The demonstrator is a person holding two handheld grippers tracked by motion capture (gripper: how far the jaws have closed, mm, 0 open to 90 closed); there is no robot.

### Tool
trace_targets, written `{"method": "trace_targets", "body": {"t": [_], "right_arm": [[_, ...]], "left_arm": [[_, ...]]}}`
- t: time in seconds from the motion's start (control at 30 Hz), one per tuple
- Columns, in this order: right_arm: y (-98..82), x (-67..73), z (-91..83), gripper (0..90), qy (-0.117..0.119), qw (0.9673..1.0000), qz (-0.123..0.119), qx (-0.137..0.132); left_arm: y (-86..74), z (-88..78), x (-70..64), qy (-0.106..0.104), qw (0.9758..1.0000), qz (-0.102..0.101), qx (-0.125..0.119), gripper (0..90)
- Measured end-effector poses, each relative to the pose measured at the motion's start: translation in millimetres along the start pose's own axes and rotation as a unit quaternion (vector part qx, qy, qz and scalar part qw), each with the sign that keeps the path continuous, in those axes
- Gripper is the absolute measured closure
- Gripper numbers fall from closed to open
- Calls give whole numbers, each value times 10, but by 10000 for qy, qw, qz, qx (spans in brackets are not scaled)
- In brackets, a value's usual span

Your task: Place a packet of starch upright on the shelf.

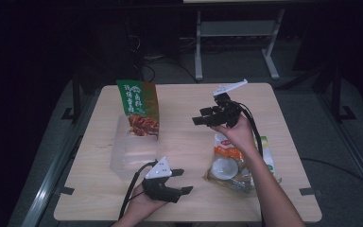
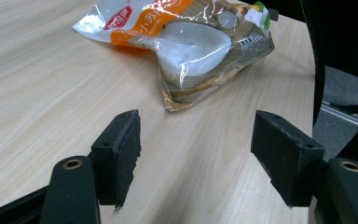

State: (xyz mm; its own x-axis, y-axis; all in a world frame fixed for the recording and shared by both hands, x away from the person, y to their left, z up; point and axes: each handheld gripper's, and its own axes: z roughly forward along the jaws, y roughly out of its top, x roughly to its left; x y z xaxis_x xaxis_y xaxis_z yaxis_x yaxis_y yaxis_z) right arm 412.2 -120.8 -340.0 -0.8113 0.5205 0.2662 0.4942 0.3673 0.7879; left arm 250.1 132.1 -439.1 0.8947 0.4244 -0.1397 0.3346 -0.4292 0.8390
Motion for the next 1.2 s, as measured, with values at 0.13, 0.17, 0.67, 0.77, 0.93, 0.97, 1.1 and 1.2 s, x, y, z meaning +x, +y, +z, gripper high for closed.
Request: {"method": "trace_targets", "body": {"t": [0.13, 0.17, 0.67, 0.77, 0.93, 0.97, 1.1, 1.2], "right_arm": [[-124, 13, -114, 386, -77, 9999, 77, 66], [-210, 20, -174, 381, -155, 9999, 40, 38], [-655, 119, -442, 341, -414, 9987, 257, 161], [-723, 148, -487, 342, -442, 9986, 273, 119], [-830, 167, -563, 342, -501, 9982, 330, 92], [-854, 165, -579, 342, -518, 9981, 327, 89], [-936, 160, -626, 345, -642, 9969, 421, 145], [-990, 165, -649, 350, -686, 9964, 486, 143]], "left_arm": [[-2, 8, -2, -42, 10000, 6, -2, 326], [-1, 8, -1, -48, 10000, 13, 14, 326], [-14, 25, -13, -67, 10000, -5, 50, 323], [-14, 23, -22, -80, 9999, -25, 58, 323], [-10, 21, -27, -78, 10000, -24, 30, 316], [-10, 24, -29, -86, 10000, -32, 34, 312], [-7, 40, -45, -120, 9999, -14, 50, 311], [-6, 43, -59, -133, 9999, -18, 50, 310]]}}
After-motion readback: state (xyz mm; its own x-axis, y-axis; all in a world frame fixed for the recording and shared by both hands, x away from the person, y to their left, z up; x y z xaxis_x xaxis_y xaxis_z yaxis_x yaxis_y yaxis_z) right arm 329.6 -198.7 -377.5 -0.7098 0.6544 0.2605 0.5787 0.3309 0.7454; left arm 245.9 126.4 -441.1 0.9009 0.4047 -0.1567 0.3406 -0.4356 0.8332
